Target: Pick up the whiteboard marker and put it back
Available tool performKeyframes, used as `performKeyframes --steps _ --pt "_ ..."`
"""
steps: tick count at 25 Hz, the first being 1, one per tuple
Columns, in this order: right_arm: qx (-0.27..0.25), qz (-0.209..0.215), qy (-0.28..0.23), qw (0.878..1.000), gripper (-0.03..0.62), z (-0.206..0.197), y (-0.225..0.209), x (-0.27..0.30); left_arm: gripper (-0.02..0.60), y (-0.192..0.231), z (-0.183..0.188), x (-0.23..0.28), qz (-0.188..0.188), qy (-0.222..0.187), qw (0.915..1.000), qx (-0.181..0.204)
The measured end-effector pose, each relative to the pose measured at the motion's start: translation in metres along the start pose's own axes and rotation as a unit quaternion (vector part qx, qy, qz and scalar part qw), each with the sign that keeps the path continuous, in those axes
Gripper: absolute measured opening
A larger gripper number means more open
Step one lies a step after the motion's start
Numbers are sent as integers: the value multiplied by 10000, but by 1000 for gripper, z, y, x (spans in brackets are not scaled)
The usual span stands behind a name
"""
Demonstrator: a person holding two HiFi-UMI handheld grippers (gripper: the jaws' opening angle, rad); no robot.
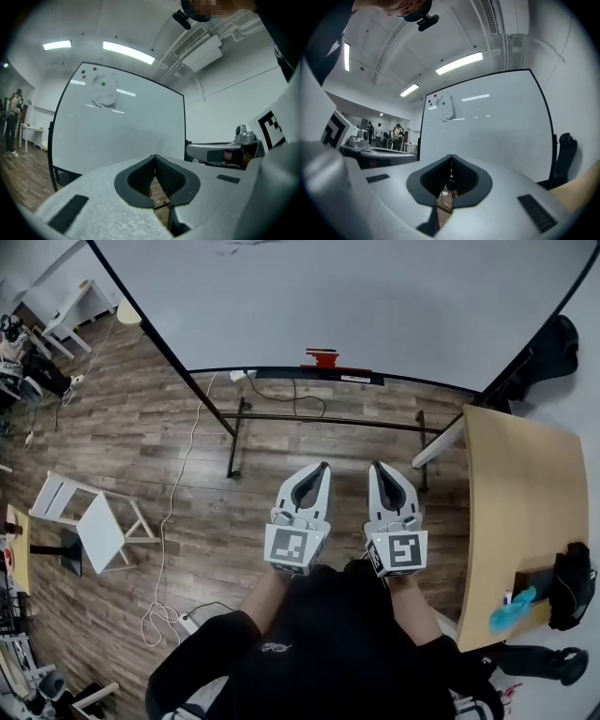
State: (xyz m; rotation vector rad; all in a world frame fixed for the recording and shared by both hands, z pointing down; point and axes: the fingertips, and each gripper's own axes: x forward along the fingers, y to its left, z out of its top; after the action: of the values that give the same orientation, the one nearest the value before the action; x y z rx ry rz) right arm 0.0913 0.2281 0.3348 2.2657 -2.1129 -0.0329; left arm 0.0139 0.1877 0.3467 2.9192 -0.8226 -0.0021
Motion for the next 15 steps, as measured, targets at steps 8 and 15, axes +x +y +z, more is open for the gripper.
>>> performKeyframes --steps 8,15 --pt "-95 24 279 9996 2 -18 11 17 6 25 -17 1 12 87 9997 -216" --pt "-91 168 361 9992 2 -31 -9 57 6 46 -27 34 160 171 9995 -221"
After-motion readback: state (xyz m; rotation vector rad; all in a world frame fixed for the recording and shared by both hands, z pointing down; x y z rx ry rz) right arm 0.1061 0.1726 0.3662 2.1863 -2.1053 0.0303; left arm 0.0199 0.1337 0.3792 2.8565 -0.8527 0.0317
